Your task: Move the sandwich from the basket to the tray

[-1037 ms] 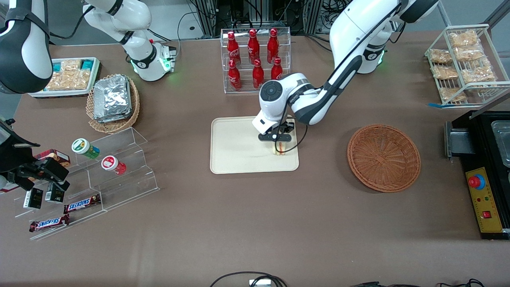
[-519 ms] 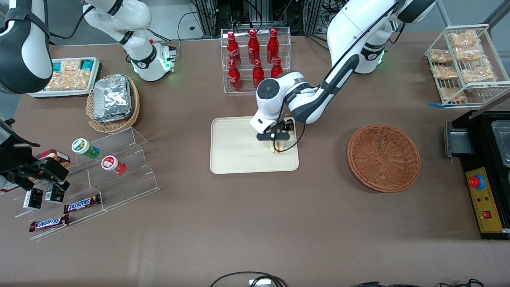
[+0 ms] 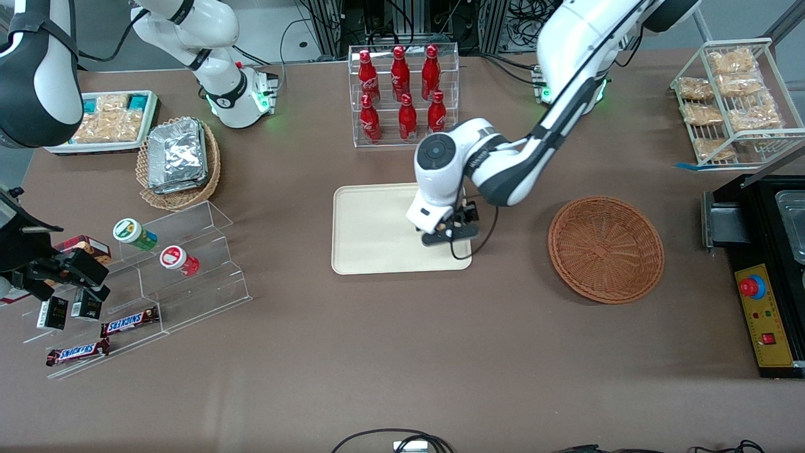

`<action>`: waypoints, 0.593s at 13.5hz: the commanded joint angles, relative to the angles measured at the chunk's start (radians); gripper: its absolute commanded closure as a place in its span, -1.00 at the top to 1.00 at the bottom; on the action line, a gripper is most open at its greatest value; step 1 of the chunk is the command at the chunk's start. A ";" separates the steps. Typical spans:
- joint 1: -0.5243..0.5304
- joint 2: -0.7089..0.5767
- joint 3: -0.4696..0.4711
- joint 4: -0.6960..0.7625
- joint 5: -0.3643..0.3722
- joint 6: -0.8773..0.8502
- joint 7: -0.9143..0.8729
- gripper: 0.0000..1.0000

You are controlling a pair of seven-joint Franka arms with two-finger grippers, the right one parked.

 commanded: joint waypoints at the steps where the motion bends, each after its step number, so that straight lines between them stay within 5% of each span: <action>1: 0.073 -0.051 -0.004 0.021 0.003 -0.048 -0.037 0.98; 8: 0.228 -0.140 -0.011 0.076 -0.061 -0.207 0.059 0.98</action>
